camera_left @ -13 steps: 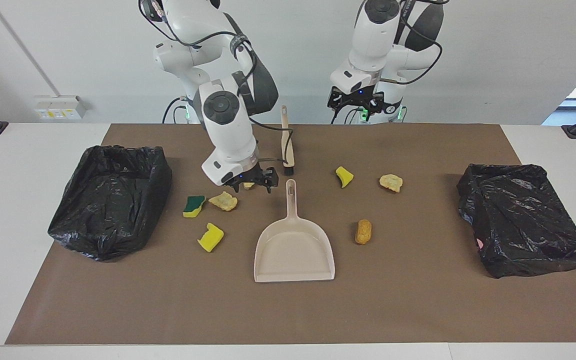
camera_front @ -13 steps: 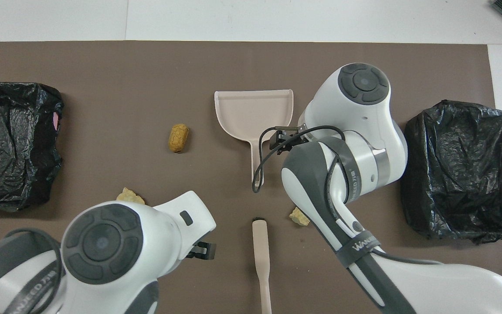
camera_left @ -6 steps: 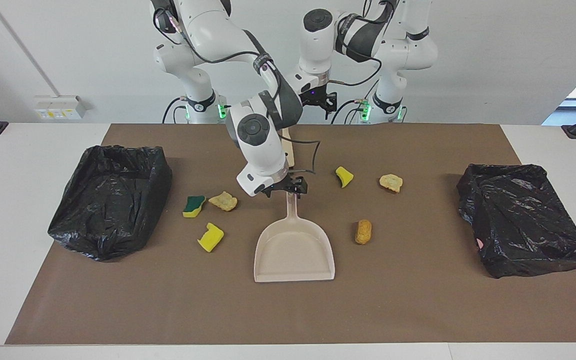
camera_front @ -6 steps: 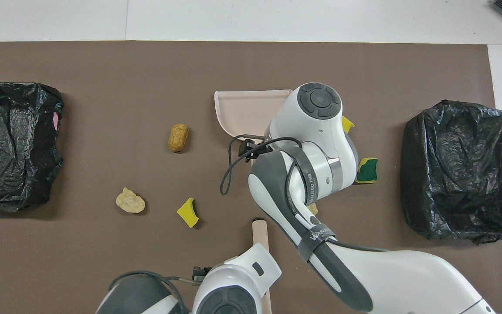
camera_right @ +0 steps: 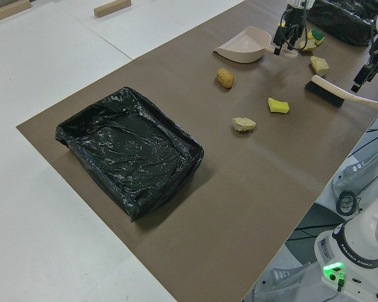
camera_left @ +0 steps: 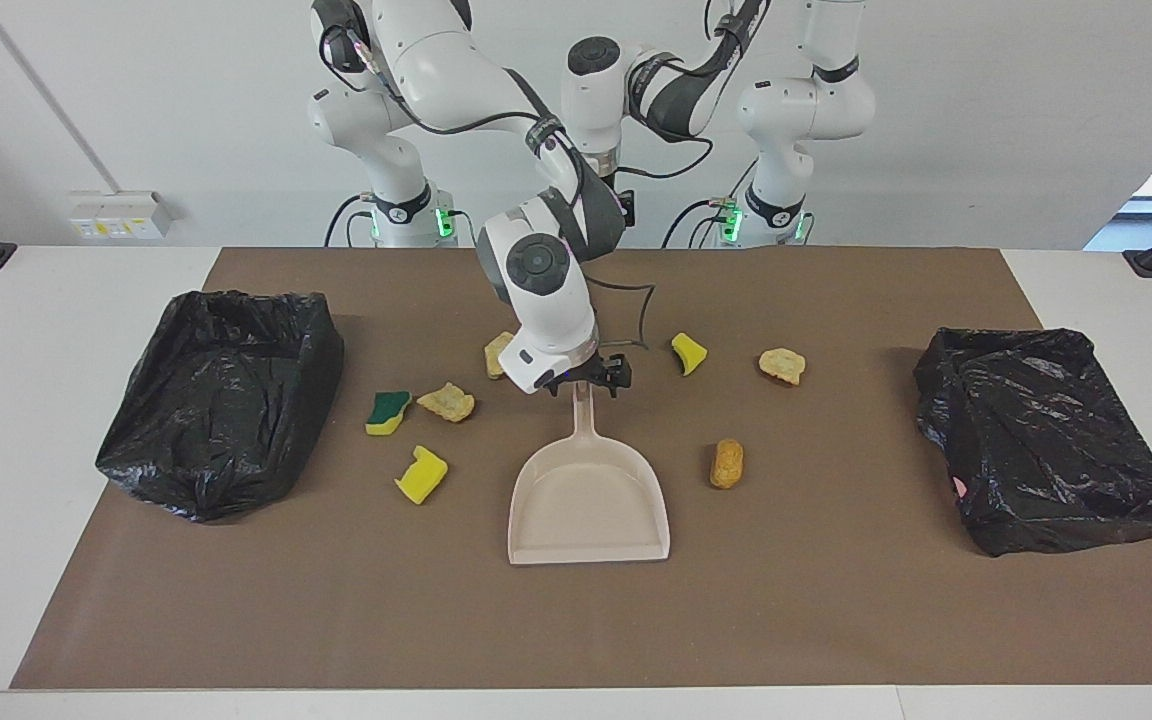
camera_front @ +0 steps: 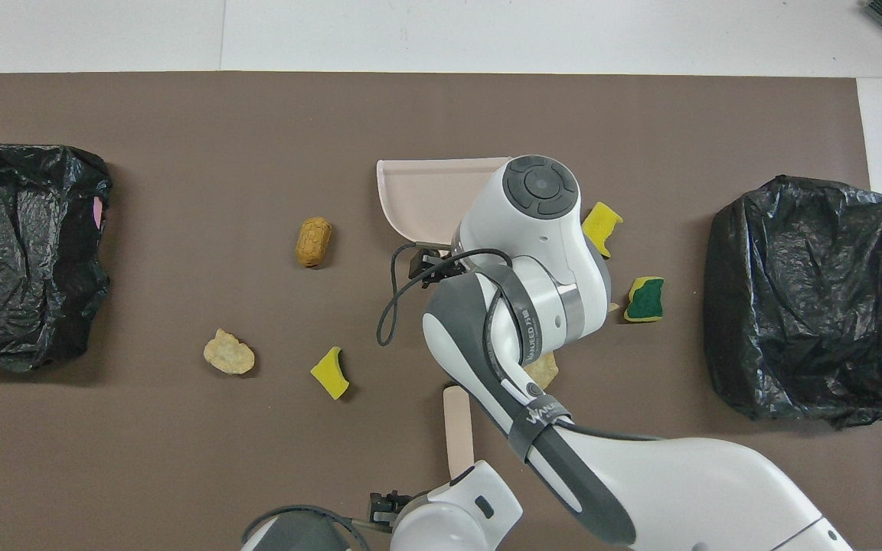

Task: Sweep and dump trash in bin
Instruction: 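Grasp the dustpan handle with the right gripper and lift it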

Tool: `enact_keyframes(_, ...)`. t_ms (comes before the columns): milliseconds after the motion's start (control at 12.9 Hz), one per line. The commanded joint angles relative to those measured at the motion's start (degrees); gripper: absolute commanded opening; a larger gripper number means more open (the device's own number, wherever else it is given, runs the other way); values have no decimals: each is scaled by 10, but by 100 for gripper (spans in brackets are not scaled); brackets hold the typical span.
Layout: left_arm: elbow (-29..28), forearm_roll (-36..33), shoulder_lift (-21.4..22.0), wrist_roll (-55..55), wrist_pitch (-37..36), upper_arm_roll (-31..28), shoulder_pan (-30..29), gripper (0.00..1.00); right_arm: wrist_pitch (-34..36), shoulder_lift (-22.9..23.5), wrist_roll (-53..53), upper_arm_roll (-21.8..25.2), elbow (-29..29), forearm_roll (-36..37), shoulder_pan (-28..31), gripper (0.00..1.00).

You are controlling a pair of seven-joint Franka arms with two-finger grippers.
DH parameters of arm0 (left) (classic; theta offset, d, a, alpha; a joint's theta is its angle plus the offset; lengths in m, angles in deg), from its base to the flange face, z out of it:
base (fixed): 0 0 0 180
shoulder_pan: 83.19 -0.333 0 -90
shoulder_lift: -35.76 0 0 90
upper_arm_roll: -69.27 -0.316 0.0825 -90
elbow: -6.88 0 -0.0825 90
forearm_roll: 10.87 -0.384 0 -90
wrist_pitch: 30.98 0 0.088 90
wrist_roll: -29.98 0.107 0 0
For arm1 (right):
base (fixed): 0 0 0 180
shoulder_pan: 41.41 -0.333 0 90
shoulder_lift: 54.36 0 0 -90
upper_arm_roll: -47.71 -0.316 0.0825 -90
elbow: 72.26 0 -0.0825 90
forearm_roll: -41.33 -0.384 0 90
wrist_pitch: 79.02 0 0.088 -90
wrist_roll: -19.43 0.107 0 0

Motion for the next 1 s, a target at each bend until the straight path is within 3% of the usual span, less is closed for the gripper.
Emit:
enact_keyframes(0,-9,7,-21,-19,26,22,-2,100,-13,1,-2,3,-4,21,0,85)
enact_keyframes(77,-14,7,-24,-22,27,28,-2,100,-14,1,-2,3,-5,18,0,76)
enact_keyframes(154,-22,7,-25,-23,35,33,-2,100,-14,3,-2,3,-5,19,3,54)
enact_keyframes(232,-28,7,-25,-26,44,40,-2,100,-13,2,-2,2,-4,16,7,9)
enact_keyframes(309,-29,7,-26,-27,44,41,-2,100,-12,2,4,3,-3,12,5,0)
enact_keyframes(618,-26,6,-89,-45,63,45,-9,99,0,6,7,3,8,22,14,0)
enact_keyframes(772,-26,6,-92,-47,59,44,-10,89,6,-3,-1,3,14,25,12,0)
enact_keyframes(927,-24,6,-91,-50,51,43,-12,63,12,-35,-38,5,15,24,16,0)
